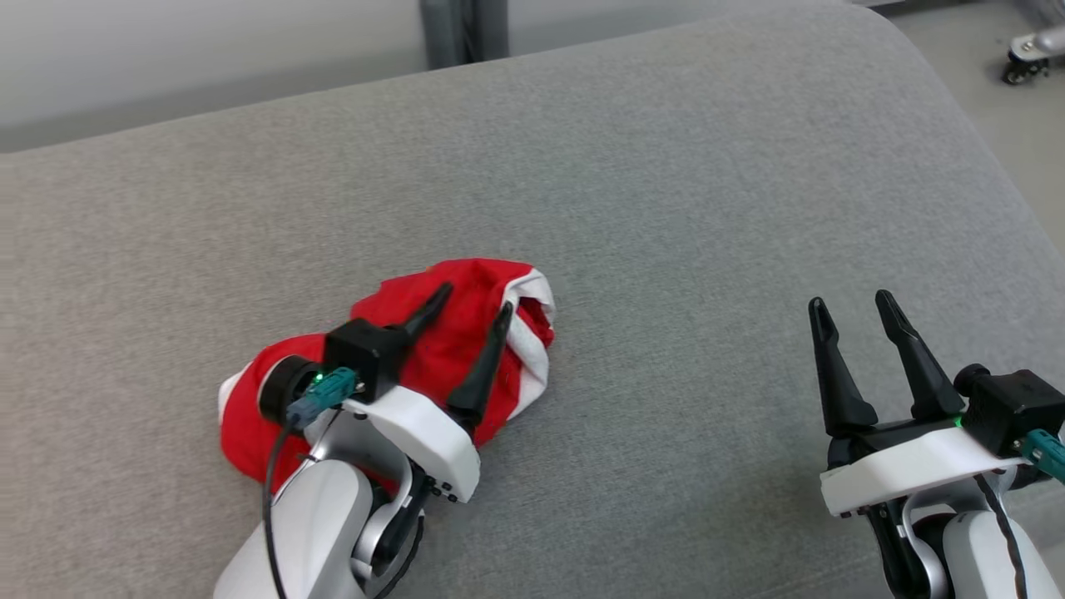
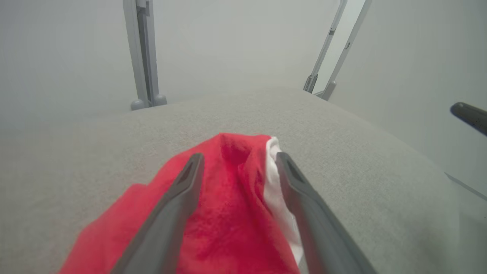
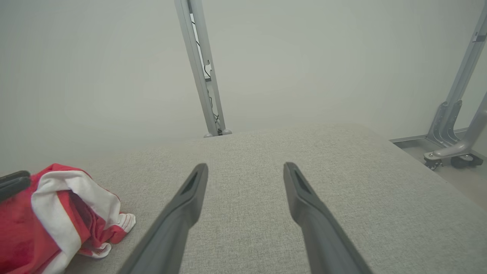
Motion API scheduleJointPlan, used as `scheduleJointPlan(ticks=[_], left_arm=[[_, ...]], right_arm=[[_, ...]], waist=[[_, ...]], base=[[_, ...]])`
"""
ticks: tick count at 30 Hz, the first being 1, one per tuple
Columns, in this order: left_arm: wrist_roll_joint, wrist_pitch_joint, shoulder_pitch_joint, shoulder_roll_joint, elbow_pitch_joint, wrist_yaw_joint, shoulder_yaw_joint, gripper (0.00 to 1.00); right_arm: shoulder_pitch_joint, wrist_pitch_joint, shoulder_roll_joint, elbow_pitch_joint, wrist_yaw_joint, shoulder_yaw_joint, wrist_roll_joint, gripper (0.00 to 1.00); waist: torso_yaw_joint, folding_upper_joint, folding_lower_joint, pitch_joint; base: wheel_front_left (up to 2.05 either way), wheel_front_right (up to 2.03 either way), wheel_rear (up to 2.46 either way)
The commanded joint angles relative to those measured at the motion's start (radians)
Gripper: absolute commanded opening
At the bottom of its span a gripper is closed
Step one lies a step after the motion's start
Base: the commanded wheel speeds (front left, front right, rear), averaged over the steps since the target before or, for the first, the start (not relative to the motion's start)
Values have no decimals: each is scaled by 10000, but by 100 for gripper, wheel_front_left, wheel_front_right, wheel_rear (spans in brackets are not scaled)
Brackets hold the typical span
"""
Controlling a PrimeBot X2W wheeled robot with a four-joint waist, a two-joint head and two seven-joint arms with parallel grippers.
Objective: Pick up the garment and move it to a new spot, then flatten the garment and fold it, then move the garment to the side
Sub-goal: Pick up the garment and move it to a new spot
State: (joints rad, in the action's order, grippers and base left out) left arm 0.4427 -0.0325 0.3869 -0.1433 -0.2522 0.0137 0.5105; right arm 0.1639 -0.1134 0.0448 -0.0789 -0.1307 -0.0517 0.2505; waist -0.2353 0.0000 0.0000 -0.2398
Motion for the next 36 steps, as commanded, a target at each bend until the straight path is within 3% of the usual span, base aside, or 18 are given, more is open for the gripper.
scheduleJointPlan(ticks=[1, 15, 25, 36], left_arm=[[46, -204, -101, -72, 120, 64, -134, 100], [388, -1640, -1036, -1006, 807, 1090, -1913, 100], [585, -1707, -2117, -1782, 1411, 1370, -2559, 100], [609, -1364, -3473, -2066, 2497, 1798, -2549, 100]], right_arm=[[45, -26, 40, -14, -1, 50, -54, 100], [-227, 403, 44, 245, -1, 408, -659, 100], [-585, 635, 41, 394, -1, 470, -839, 100], [-1331, 897, 43, 653, -1, 481, -937, 100]], waist=[[292, 0, 0, 198], [1930, 0, 0, 1160], [2296, 0, 0, 1735], [2303, 0, 0, 2259]], base=[[0, 0, 0], [0, 0, 0], [0, 0, 0], [0, 0, 0]])
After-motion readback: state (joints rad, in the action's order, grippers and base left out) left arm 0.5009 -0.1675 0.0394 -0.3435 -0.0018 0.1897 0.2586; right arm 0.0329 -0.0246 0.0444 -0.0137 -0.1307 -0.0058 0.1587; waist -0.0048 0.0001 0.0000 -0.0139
